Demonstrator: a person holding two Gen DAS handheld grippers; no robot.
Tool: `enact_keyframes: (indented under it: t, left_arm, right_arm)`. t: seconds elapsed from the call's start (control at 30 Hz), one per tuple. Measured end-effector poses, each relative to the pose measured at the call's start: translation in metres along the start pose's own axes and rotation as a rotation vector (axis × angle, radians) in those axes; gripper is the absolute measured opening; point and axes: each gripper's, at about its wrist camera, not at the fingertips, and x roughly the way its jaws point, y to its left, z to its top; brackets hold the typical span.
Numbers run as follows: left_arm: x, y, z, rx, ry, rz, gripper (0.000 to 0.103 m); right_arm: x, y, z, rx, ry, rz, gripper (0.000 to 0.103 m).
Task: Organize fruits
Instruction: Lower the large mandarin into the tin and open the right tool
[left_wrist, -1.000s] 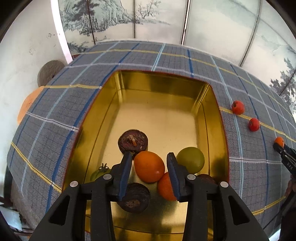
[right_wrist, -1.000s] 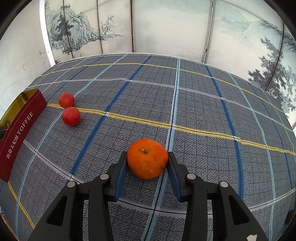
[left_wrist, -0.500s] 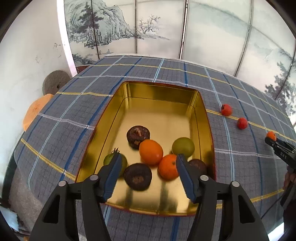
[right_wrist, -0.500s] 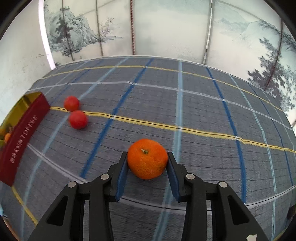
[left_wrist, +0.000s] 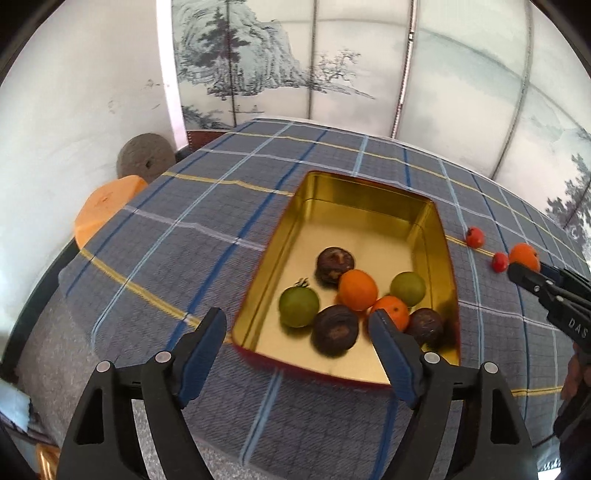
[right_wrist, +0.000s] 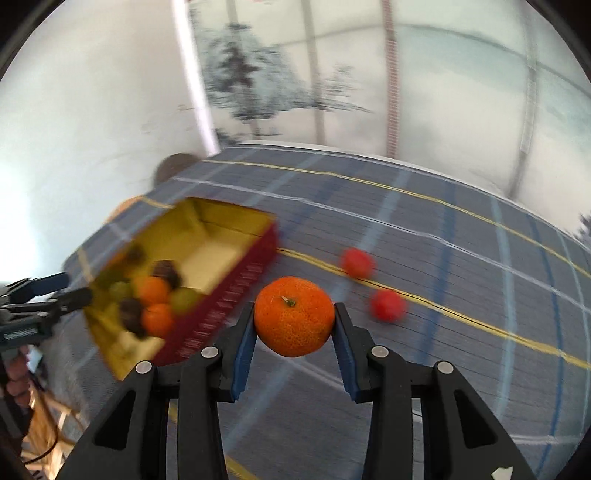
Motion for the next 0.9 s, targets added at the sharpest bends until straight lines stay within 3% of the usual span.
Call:
enact_keyframes:
  t: [0.13, 0.33, 0.9]
  left_arm:
    - [-0.001, 0.012, -0.004, -0.021, 0.017, 0.02, 0.081]
    - [0.003, 0.024, -0.009, -0.04, 0.043, 0.053, 0.081]
    - [0.009, 0.039, -0.012, -0.077, 0.059, 0.047, 0.081]
  right_arm:
    - [0.013, 0.044, 0.008, -0.069, 0.009, 0.081, 0.037]
    - [0.036, 0.087, 0.01, -0.15, 0.041, 0.133, 0.037]
    - [0.071, 0.114, 0.002, -0.202, 0.115, 0.122, 0.038]
